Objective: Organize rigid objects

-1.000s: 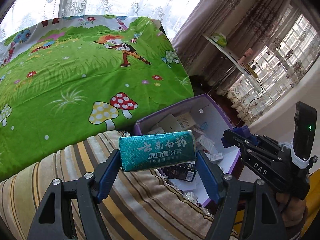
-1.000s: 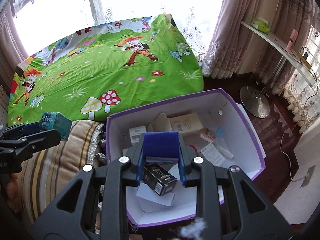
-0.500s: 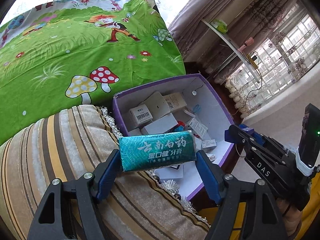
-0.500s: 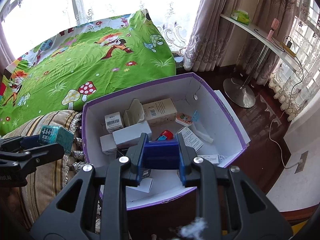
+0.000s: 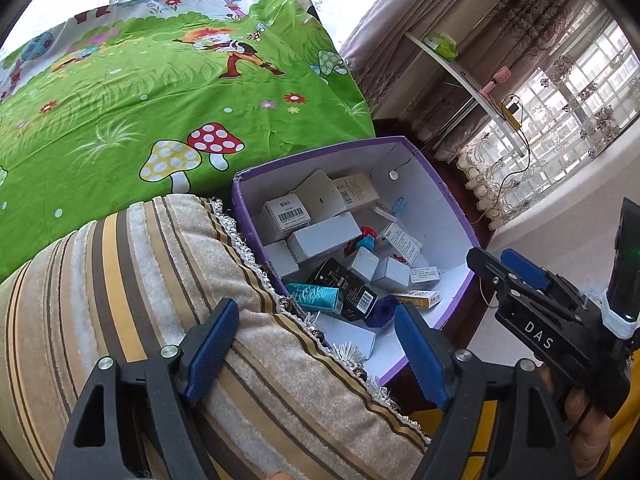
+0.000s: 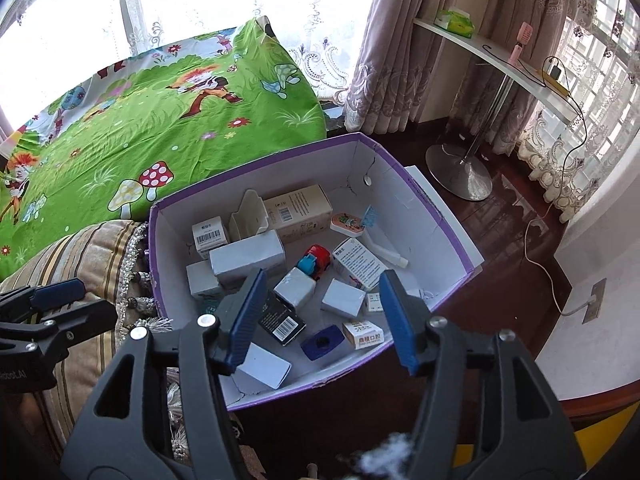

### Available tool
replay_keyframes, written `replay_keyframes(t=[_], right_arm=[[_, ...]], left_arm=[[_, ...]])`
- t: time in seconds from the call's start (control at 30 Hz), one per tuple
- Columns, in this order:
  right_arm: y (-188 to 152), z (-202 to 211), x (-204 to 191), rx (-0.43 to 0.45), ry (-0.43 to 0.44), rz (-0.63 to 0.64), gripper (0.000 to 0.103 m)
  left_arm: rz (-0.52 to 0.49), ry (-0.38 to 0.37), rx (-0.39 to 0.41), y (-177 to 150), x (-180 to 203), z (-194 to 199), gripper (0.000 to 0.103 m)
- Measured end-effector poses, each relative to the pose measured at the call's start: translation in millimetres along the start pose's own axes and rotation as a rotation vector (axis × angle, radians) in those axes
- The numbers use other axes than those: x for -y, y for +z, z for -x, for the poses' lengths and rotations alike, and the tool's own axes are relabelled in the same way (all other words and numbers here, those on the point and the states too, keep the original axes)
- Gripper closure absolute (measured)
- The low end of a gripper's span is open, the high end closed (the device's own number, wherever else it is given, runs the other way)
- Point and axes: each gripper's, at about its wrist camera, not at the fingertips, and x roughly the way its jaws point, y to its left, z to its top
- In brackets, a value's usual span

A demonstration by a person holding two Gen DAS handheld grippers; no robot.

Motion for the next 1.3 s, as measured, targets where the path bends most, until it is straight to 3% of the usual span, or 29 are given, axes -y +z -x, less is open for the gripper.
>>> replay_keyframes(t=[0.07, 0.23, 1.3], right_arm=[[-2, 1, 1, 0.0, -0.003, -0.005, 0.039], [-5, -1, 5, -0.004, 0.001, -0.018, 0.038], [-6, -3, 5, -0.009, 0.003, -0.021, 0.037]], left_arm=[[-0.011, -0.008, 0.005, -3, 3, 1, 0.013], [-0.04, 0.004, -0.006, -4, 9, -4, 0.009], [-0.073, 0.031, -0.022, -5, 13, -12, 0.009]])
